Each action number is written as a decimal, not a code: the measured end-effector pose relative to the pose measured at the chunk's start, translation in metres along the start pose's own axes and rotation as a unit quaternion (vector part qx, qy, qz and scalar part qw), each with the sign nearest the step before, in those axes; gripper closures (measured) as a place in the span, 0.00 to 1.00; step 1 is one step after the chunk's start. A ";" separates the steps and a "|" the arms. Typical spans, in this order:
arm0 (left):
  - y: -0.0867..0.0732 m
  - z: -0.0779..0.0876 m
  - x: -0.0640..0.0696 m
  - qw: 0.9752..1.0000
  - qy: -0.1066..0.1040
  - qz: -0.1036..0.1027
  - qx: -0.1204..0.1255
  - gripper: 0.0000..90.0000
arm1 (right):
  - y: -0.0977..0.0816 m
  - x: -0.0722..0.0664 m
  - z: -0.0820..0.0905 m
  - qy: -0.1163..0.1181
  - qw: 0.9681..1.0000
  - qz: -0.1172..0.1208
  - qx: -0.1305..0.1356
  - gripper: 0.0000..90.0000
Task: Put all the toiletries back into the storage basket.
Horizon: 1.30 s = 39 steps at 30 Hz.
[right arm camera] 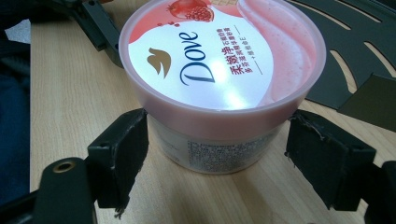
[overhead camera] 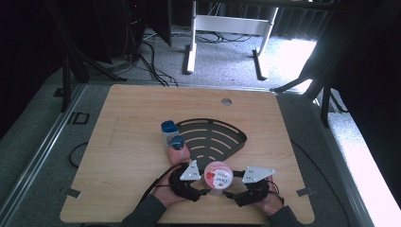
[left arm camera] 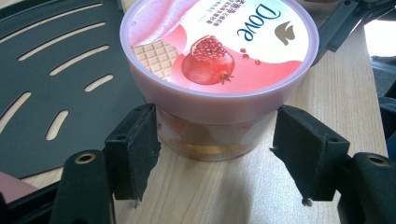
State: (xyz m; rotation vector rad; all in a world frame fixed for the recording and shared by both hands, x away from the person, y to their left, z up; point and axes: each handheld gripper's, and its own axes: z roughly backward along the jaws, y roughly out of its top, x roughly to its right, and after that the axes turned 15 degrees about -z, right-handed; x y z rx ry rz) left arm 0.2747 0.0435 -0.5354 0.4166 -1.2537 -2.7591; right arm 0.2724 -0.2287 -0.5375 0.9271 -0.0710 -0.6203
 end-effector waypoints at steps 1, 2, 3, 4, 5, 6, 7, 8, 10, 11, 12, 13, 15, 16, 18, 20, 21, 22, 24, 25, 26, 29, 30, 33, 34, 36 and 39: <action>0.000 0.000 0.000 1.000 0.000 0.001 0.001 0.35 | 0.000 0.000 0.000 -0.001 1.000 0.000 -0.001 0.23; 0.000 0.000 0.000 1.000 0.000 0.002 0.000 0.35 | 0.000 0.000 0.000 -0.001 1.000 0.000 -0.002 0.23; 0.001 0.000 0.000 1.000 0.001 0.002 0.000 0.35 | 0.001 0.000 0.000 -0.001 1.000 0.000 -0.003 0.23; 0.001 0.000 0.000 1.000 0.001 0.002 -0.001 0.35 | 0.001 0.000 0.000 -0.001 1.000 0.000 -0.003 0.23; 0.001 0.000 0.000 1.000 0.001 0.002 -0.001 0.35 | 0.001 0.000 0.000 -0.001 1.000 0.000 -0.004 0.23; 0.001 0.000 0.000 1.000 0.001 0.003 -0.001 0.35 | 0.001 0.000 0.000 -0.001 1.000 0.000 -0.004 0.23; 0.001 -0.001 0.001 1.000 0.002 0.004 0.000 0.35 | 0.001 -0.001 0.000 -0.002 1.000 0.000 -0.004 0.23; 0.001 -0.001 0.001 1.000 0.003 0.004 -0.001 0.35 | 0.001 0.000 0.001 -0.002 1.000 0.000 -0.004 0.23; 0.002 -0.001 0.002 1.000 0.005 0.002 0.001 0.35 | 0.001 0.000 0.001 -0.003 1.000 0.000 -0.005 0.23; 0.003 0.000 0.002 1.000 0.007 0.001 0.000 0.35 | 0.001 0.000 0.002 -0.003 1.000 -0.001 -0.006 0.23; 0.004 0.000 0.003 1.000 0.010 -0.003 -0.001 0.35 | 0.001 0.000 0.002 -0.002 1.000 -0.002 -0.006 0.23; 0.005 0.001 0.003 1.000 0.012 -0.005 0.000 0.35 | 0.001 0.000 0.002 -0.001 1.000 -0.004 -0.006 0.23; 0.006 0.001 0.003 1.000 0.011 -0.004 0.001 0.35 | 0.001 0.000 0.003 -0.001 1.000 -0.004 -0.004 0.23; 0.006 0.001 0.002 1.000 0.011 -0.003 0.002 0.36 | 0.002 0.000 0.004 -0.002 1.000 -0.003 -0.003 0.23; 0.006 0.001 0.002 1.000 0.010 -0.002 0.002 0.36 | 0.002 0.000 0.004 -0.003 1.000 -0.002 -0.002 0.23; 0.006 0.001 0.002 1.000 0.011 -0.003 0.001 0.36 | 0.003 0.000 0.004 -0.003 1.000 -0.001 -0.003 0.23; 0.006 0.001 0.002 1.000 0.011 -0.003 0.001 0.36 | 0.003 0.000 0.004 -0.003 1.000 -0.002 -0.004 0.23; 0.007 0.002 0.002 1.000 0.012 -0.003 0.001 0.36 | 0.003 0.000 0.005 -0.003 1.000 -0.003 -0.004 0.23; 0.008 0.002 0.001 1.000 0.013 -0.003 0.002 0.35 | 0.004 0.000 0.005 -0.003 1.000 -0.002 -0.004 0.23; 0.009 0.003 0.001 1.000 0.014 -0.004 0.002 0.35 | 0.005 0.000 0.006 -0.004 1.000 -0.003 -0.003 0.23; 0.009 0.003 0.001 1.000 0.014 -0.004 0.002 0.35 | 0.005 0.000 0.006 -0.004 1.000 -0.003 -0.003 0.23; 0.013 0.003 0.000 1.000 0.017 -0.009 0.003 0.36 | 0.006 0.000 0.009 -0.006 1.000 -0.003 0.000 0.23; 0.013 0.003 0.000 1.000 0.017 -0.010 0.003 0.35 | 0.007 0.001 0.010 -0.006 1.000 -0.002 0.001 0.23; 0.015 0.003 0.000 1.000 0.018 -0.009 0.003 0.35 | 0.008 0.002 0.012 -0.007 1.000 -0.002 0.000 0.23; 0.016 0.003 -0.001 1.000 0.019 -0.009 0.003 0.35 | 0.008 0.002 0.012 -0.008 1.000 -0.002 0.001 0.23; 0.017 0.003 -0.001 1.000 0.020 -0.011 0.003 0.35 | 0.009 0.003 0.012 -0.009 1.000 -0.001 0.001 0.23; 0.018 0.003 -0.002 1.000 0.020 -0.006 0.004 0.35 | 0.010 0.003 0.014 -0.012 1.000 -0.001 0.004 0.23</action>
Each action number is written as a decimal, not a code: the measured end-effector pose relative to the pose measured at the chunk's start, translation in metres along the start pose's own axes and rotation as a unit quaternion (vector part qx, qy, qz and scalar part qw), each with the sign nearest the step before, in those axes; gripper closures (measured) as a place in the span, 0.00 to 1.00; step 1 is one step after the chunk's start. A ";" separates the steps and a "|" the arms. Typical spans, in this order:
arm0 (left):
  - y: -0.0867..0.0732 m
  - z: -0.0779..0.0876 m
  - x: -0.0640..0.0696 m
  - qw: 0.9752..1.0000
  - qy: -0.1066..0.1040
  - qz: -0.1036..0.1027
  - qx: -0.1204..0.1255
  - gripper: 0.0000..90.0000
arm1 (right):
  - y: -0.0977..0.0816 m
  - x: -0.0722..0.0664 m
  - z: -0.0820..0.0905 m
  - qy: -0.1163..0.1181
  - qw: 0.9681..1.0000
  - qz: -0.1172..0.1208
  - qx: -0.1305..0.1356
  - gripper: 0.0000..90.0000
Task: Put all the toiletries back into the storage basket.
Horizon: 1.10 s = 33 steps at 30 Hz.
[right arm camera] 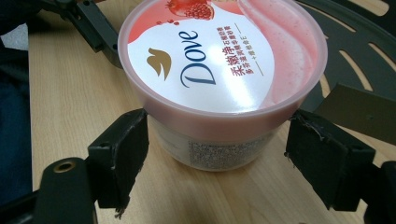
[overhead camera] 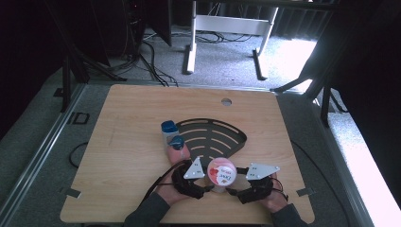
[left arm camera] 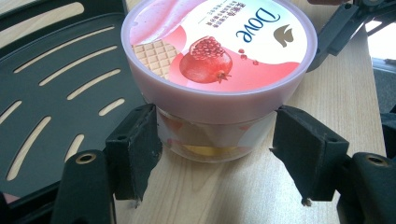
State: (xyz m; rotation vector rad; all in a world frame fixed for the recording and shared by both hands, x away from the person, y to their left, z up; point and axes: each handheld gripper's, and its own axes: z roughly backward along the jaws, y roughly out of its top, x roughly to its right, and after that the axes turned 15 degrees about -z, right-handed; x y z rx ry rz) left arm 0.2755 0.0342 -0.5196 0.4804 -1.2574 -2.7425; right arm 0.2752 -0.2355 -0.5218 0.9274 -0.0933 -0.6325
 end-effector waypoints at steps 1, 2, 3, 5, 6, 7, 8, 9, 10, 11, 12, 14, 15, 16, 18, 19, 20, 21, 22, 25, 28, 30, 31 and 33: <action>0.000 0.000 -0.001 1.000 0.000 0.001 -0.001 0.35 | 0.000 0.000 0.000 0.000 1.000 0.000 0.000 0.23; 0.002 0.000 -0.002 1.000 0.000 0.002 -0.002 0.35 | 0.001 0.001 0.001 -0.002 1.000 0.002 0.002 0.23; 0.002 0.000 -0.002 1.000 0.000 0.002 -0.002 0.35 | 0.002 0.001 0.001 -0.003 1.000 0.002 0.001 0.23; 0.004 0.000 -0.002 1.000 0.002 0.001 -0.002 0.35 | 0.002 0.001 0.002 -0.003 1.000 0.003 0.001 0.23; 0.005 0.000 -0.004 1.000 0.003 0.001 -0.002 0.35 | 0.004 0.003 0.003 -0.002 1.000 0.003 0.003 0.24; 0.005 0.000 -0.004 1.000 0.003 0.001 -0.002 0.35 | 0.004 0.003 0.003 -0.002 1.000 0.002 0.004 0.23; 0.006 0.001 -0.004 1.000 0.003 0.000 -0.002 0.35 | 0.005 0.004 0.004 -0.001 1.000 0.002 0.005 0.23; 0.007 0.001 -0.005 1.000 0.003 0.000 -0.003 0.35 | 0.005 0.004 0.004 -0.002 1.000 0.003 0.007 0.23; 0.007 0.001 -0.005 1.000 0.003 0.000 -0.003 0.35 | 0.005 0.004 0.004 -0.002 1.000 0.003 0.007 0.23; 0.009 0.000 -0.005 1.000 0.006 0.000 -0.005 0.35 | 0.006 0.004 0.005 -0.004 1.000 0.006 0.006 0.23; 0.009 0.000 -0.005 1.000 0.006 0.000 -0.005 0.35 | 0.007 0.005 0.005 -0.004 1.000 0.008 0.005 0.23; 0.009 0.001 -0.006 1.000 0.008 -0.001 -0.005 0.35 | 0.008 0.006 0.005 -0.004 1.000 0.008 0.006 0.23; 0.010 0.001 -0.007 1.000 0.009 -0.002 -0.005 0.35 | 0.008 0.006 0.005 -0.003 1.000 0.008 0.006 0.23; 0.010 0.001 -0.007 1.000 0.009 -0.002 -0.005 0.35 | 0.008 0.006 0.005 -0.003 1.000 0.008 0.006 0.23; 0.011 0.000 -0.008 1.000 0.010 -0.001 -0.005 0.35 | 0.010 0.008 0.006 -0.002 1.000 0.007 0.006 0.23; 0.011 0.000 -0.008 1.000 0.010 -0.001 -0.005 0.35 | 0.010 0.008 0.006 -0.002 1.000 0.007 0.006 0.23; 0.012 0.000 -0.008 1.000 0.011 0.000 -0.004 0.35 | 0.010 0.009 0.006 -0.001 1.000 0.007 0.006 0.23; 0.013 0.000 -0.009 1.000 0.012 0.000 -0.003 0.35 | 0.010 0.009 0.006 -0.001 1.000 0.007 0.006 0.23; 0.013 0.000 -0.009 1.000 0.013 0.000 -0.004 0.35 | 0.011 0.010 0.007 -0.001 1.000 0.008 0.006 0.23; 0.015 -0.001 -0.010 1.000 0.016 0.002 -0.004 0.35 | 0.013 0.012 0.008 -0.004 1.000 0.013 0.006 0.23; 0.016 -0.002 -0.012 1.000 0.019 0.004 -0.002 0.35 | 0.016 0.014 0.009 -0.005 1.000 0.016 0.005 0.23; 0.017 -0.002 -0.013 1.000 0.021 0.006 -0.001 0.35 | 0.017 0.014 0.010 -0.005 1.000 0.017 0.005 0.23; 0.018 -0.002 -0.013 1.000 0.022 0.004 -0.002 0.35 | 0.018 0.016 0.010 -0.005 1.000 0.018 0.005 0.23; 0.020 -0.003 -0.014 1.000 0.023 0.003 -0.004 0.35 | 0.019 0.017 0.011 -0.006 1.000 0.018 0.003 0.23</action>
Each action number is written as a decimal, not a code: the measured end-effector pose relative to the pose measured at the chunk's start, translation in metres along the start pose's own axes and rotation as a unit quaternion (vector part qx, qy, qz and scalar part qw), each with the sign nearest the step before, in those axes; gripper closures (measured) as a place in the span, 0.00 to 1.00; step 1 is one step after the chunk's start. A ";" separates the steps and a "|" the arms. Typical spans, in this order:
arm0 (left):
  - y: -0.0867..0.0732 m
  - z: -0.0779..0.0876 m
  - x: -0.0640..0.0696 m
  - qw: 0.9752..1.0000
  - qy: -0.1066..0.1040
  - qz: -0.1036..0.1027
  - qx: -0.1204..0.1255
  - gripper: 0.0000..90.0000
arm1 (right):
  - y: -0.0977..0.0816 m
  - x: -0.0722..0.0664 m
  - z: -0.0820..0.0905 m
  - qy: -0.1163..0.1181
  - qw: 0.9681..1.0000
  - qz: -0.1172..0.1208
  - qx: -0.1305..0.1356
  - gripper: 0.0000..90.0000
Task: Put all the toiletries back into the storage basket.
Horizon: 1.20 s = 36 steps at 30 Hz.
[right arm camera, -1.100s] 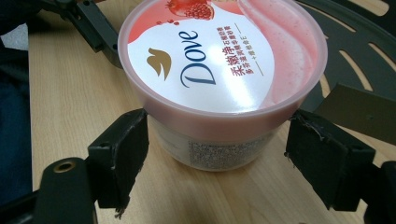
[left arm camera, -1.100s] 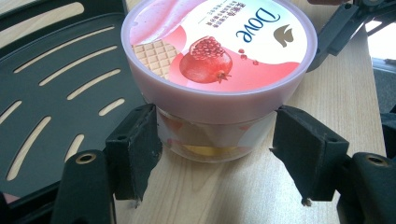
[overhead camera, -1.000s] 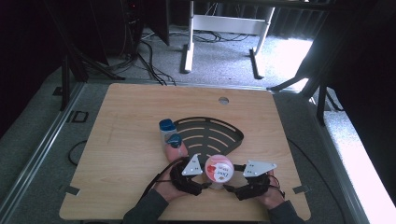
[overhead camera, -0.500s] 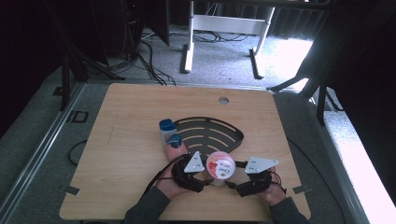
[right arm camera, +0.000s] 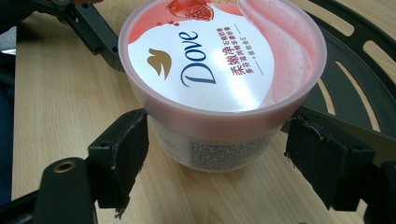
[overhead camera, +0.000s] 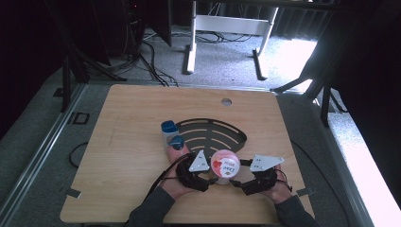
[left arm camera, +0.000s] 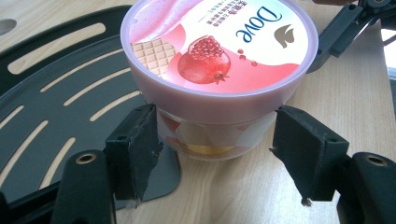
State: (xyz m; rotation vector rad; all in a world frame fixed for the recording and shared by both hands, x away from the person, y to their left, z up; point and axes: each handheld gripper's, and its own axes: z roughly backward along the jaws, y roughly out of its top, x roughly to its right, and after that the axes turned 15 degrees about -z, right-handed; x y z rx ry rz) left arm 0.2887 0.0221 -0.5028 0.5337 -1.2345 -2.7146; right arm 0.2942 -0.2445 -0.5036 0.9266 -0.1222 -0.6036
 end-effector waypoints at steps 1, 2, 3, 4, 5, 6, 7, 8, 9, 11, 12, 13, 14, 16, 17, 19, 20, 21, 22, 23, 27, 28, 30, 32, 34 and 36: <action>0.001 0.000 0.000 1.000 0.001 0.000 0.000 0.35 | 0.000 0.001 0.000 0.000 1.000 0.000 0.000 0.23; 0.001 -0.001 -0.001 1.000 0.000 0.001 -0.001 0.35 | 0.001 0.001 0.001 -0.001 1.000 -0.001 -0.001 0.23; 0.002 -0.001 -0.002 1.000 -0.001 0.002 -0.002 0.35 | 0.001 0.002 0.001 -0.001 1.000 0.000 -0.001 0.23; 0.002 -0.001 -0.002 1.000 -0.001 0.003 -0.002 0.35 | 0.002 0.003 0.001 -0.001 1.000 0.002 0.000 0.23; 0.002 -0.002 -0.003 1.000 -0.002 0.004 -0.001 0.35 | 0.002 0.003 0.001 -0.002 1.000 0.001 0.000 0.23; 0.003 -0.002 -0.004 1.000 -0.001 0.004 -0.002 0.36 | 0.002 0.004 0.001 -0.002 1.000 0.001 0.000 0.23; 0.003 -0.003 -0.004 1.000 -0.001 0.004 -0.002 0.36 | 0.003 0.004 0.002 -0.002 1.000 0.002 0.000 0.23; 0.003 -0.003 -0.005 1.000 -0.001 0.004 -0.002 0.36 | 0.003 0.005 0.002 -0.003 1.000 0.000 0.000 0.23; 0.004 -0.003 -0.005 1.000 0.001 0.006 -0.001 0.36 | 0.004 0.006 0.002 -0.003 1.000 0.000 0.000 0.23; 0.005 -0.004 -0.006 1.000 0.002 0.005 -0.002 0.36 | 0.005 0.007 0.002 -0.003 1.000 0.000 -0.002 0.23; 0.005 -0.004 -0.006 1.000 0.002 0.006 -0.003 0.36 | 0.005 0.008 0.002 -0.003 1.000 0.001 -0.003 0.23; 0.006 -0.005 -0.007 1.000 0.003 0.006 -0.003 0.35 | 0.006 0.009 0.002 -0.003 1.000 0.001 -0.004 0.23; 0.007 -0.005 -0.007 1.000 0.004 0.007 -0.003 0.36 | 0.006 0.009 0.003 -0.004 1.000 0.000 -0.004 0.23; 0.008 -0.006 -0.008 1.000 0.007 0.008 -0.002 0.35 | 0.008 0.011 0.003 -0.004 1.000 0.001 -0.005 0.23; 0.009 -0.006 -0.009 1.000 0.007 0.009 -0.002 0.35 | 0.008 0.012 0.004 -0.004 1.000 0.000 -0.004 0.23; 0.010 -0.007 -0.010 1.000 0.008 0.010 -0.002 0.35 | 0.009 0.014 0.004 -0.004 1.000 -0.001 -0.004 0.23; 0.011 -0.007 -0.011 1.000 0.008 0.011 -0.003 0.35 | 0.010 0.014 0.005 -0.004 1.000 -0.001 -0.003 0.23; 0.011 -0.007 -0.011 1.000 0.009 0.011 -0.003 0.35 | 0.010 0.015 0.005 -0.005 1.000 0.000 -0.003 0.23; 0.012 -0.008 -0.011 1.000 0.009 0.011 -0.003 0.35 | 0.010 0.016 0.005 -0.005 1.000 0.000 -0.003 0.23; 0.012 -0.008 -0.012 1.000 0.010 0.012 -0.003 0.35 | 0.011 0.016 0.005 -0.006 1.000 0.001 -0.002 0.23; 0.013 -0.009 -0.013 1.000 0.014 0.013 -0.001 0.35 | 0.011 0.017 0.006 -0.007 1.000 -0.001 -0.001 0.23; 0.013 -0.009 -0.013 1.000 0.015 0.014 0.000 0.35 | 0.012 0.018 0.006 -0.009 1.000 0.001 0.000 0.23; 0.015 -0.009 -0.015 1.000 0.015 0.013 -0.003 0.35 | 0.014 0.019 0.006 -0.010 1.000 0.001 -0.001 0.23; 0.016 -0.009 -0.017 1.000 0.015 0.012 -0.002 0.35 | 0.015 0.021 0.007 -0.010 1.000 -0.001 0.002 0.23; 0.018 -0.009 -0.019 1.000 0.016 0.009 -0.003 0.35 | 0.016 0.022 0.008 -0.010 1.000 -0.001 0.004 0.23; 0.020 -0.010 -0.020 1.000 0.017 0.009 -0.003 0.35 | 0.017 0.023 0.008 -0.010 1.000 -0.003 0.005 0.23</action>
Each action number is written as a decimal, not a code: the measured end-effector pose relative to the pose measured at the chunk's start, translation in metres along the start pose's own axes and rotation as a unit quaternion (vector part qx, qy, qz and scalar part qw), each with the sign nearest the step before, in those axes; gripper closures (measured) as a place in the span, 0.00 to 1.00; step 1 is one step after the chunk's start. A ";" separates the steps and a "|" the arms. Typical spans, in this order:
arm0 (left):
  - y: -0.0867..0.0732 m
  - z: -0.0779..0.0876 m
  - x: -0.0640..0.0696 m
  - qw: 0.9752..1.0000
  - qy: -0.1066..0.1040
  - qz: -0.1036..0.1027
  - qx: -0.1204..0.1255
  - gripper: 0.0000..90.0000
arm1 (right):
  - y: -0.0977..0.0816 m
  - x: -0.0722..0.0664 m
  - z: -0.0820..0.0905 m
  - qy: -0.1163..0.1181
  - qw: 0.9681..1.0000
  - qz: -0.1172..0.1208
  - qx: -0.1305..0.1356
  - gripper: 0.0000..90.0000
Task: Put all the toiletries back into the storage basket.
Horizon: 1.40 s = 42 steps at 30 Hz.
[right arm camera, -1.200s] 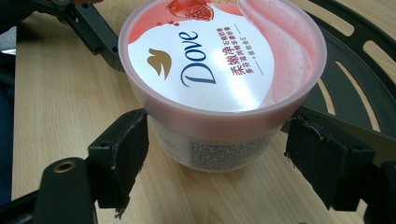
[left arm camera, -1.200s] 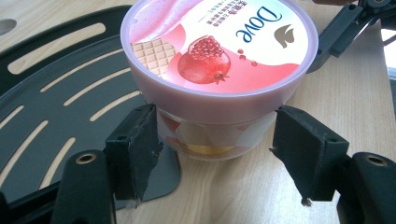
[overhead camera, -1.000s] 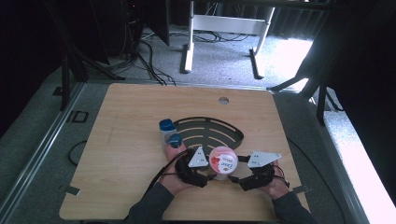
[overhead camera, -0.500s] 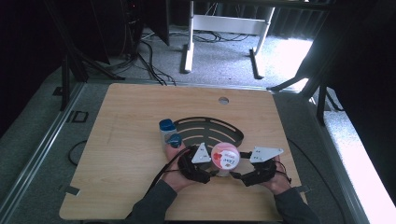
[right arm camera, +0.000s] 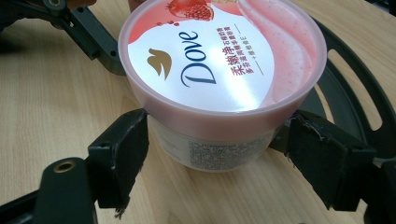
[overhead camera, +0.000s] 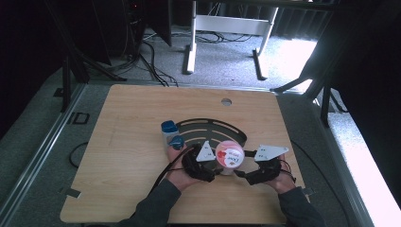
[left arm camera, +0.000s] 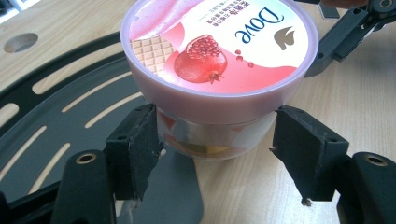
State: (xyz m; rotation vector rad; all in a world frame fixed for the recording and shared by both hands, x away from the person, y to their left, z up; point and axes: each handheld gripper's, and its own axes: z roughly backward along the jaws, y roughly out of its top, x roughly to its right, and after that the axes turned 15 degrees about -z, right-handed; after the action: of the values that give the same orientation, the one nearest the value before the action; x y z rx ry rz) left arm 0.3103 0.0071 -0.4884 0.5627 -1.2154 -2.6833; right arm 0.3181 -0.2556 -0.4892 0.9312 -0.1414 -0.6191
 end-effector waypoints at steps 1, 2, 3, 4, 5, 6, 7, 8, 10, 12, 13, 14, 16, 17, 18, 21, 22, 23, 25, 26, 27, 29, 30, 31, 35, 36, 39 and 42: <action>0.001 0.000 -0.001 1.000 0.000 -0.002 -0.001 0.35 | 0.000 0.001 0.000 0.000 1.000 0.000 0.000 0.23; 0.001 -0.001 -0.001 1.000 0.001 -0.003 -0.002 0.35 | 0.001 0.001 0.000 -0.001 1.000 0.000 0.000 0.23; 0.001 -0.001 -0.002 1.000 0.001 -0.003 -0.002 0.35 | 0.001 0.002 0.000 -0.001 1.000 -0.001 0.000 0.23; 0.002 -0.001 -0.002 1.000 0.002 -0.002 -0.002 0.35 | 0.001 0.003 0.000 0.000 1.000 -0.002 0.000 0.23; 0.002 -0.002 -0.002 1.000 0.003 -0.002 -0.002 0.35 | 0.001 0.004 0.000 0.000 1.000 -0.003 0.000 0.23; 0.003 -0.002 -0.003 1.000 0.004 -0.002 -0.004 0.35 | 0.002 0.005 0.000 -0.001 1.000 -0.004 0.000 0.23; 0.003 -0.002 -0.003 1.000 0.005 -0.003 -0.005 0.35 | 0.002 0.005 0.000 -0.001 1.000 -0.004 0.000 0.23; 0.003 -0.003 -0.003 1.000 0.006 -0.001 -0.005 0.35 | 0.002 0.006 0.000 -0.001 1.000 -0.004 -0.001 0.23; 0.004 -0.004 -0.004 1.000 0.007 0.000 -0.005 0.35 | 0.003 0.007 -0.001 -0.001 1.000 -0.005 -0.001 0.23; 0.004 -0.005 -0.005 1.000 0.008 0.002 -0.005 0.35 | 0.003 0.008 -0.001 -0.002 1.000 -0.004 -0.002 0.23; 0.004 -0.005 -0.005 1.000 0.009 0.003 -0.005 0.35 | 0.003 0.009 -0.002 -0.002 1.000 -0.006 -0.003 0.23; 0.004 -0.006 -0.005 1.000 0.010 0.002 -0.007 0.35 | 0.003 0.009 -0.002 -0.002 1.000 -0.007 -0.003 0.23; 0.005 -0.006 -0.006 1.000 0.011 0.003 -0.008 0.35 | 0.003 0.011 -0.003 -0.001 1.000 -0.012 -0.001 0.23; 0.005 -0.007 -0.007 1.000 0.011 0.003 -0.008 0.35 | 0.003 0.012 -0.003 0.001 1.000 -0.013 0.001 0.23; 0.005 -0.007 -0.007 1.000 0.012 0.004 -0.008 0.35 | 0.003 0.013 -0.004 0.001 1.000 -0.016 0.000 0.23; 0.005 -0.008 -0.008 1.000 0.013 0.008 -0.006 0.36 | 0.003 0.015 -0.004 0.001 1.000 -0.017 0.001 0.23; 0.005 -0.008 -0.009 1.000 0.013 0.008 -0.006 0.36 | 0.004 0.015 -0.004 0.000 1.000 -0.016 0.001 0.23; 0.004 -0.008 -0.009 1.000 0.013 0.009 -0.005 0.36 | 0.004 0.015 -0.004 -0.002 1.000 -0.015 0.001 0.23; 0.005 -0.009 -0.010 1.000 0.013 0.010 -0.006 0.36 | 0.005 0.015 -0.004 -0.002 1.000 -0.014 0.001 0.23; 0.005 -0.009 -0.010 1.000 0.015 0.010 -0.006 0.36 | 0.006 0.016 -0.004 -0.002 1.000 -0.014 0.000 0.23; 0.005 -0.009 -0.010 1.000 0.017 0.010 -0.006 0.36 | 0.006 0.016 -0.005 -0.002 1.000 -0.015 -0.001 0.23; 0.006 -0.009 -0.011 1.000 0.018 0.010 -0.007 0.36 | 0.007 0.017 -0.005 -0.002 1.000 -0.016 0.000 0.23; 0.006 -0.009 -0.011 1.000 0.018 0.010 -0.007 0.36 | 0.007 0.017 -0.005 -0.003 1.000 -0.015 -0.001 0.23; 0.006 -0.010 -0.012 1.000 0.019 0.011 -0.008 0.36 | 0.008 0.018 -0.005 -0.003 1.000 -0.014 -0.001 0.23; 0.008 -0.010 -0.013 1.000 0.025 0.013 -0.005 0.36 | 0.010 0.020 -0.005 -0.005 1.000 -0.016 -0.001 0.23; 0.008 -0.011 -0.013 1.000 0.026 0.015 -0.004 0.36 | 0.011 0.021 -0.005 -0.005 1.000 -0.016 -0.001 0.23; 0.009 -0.012 -0.014 0.999 0.028 0.015 -0.004 0.36 | 0.011 0.022 -0.005 -0.004 1.000 -0.017 0.000 0.23; 0.010 -0.013 -0.015 0.999 0.031 0.015 -0.007 0.36 | 0.012 0.024 -0.005 -0.005 1.000 -0.017 -0.001 0.23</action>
State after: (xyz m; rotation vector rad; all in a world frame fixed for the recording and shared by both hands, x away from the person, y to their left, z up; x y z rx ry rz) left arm 0.3288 -0.0042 -0.4847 0.6162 -1.1799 -2.6271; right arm 0.3451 -0.2604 -0.4862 0.9302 -0.1338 -0.6543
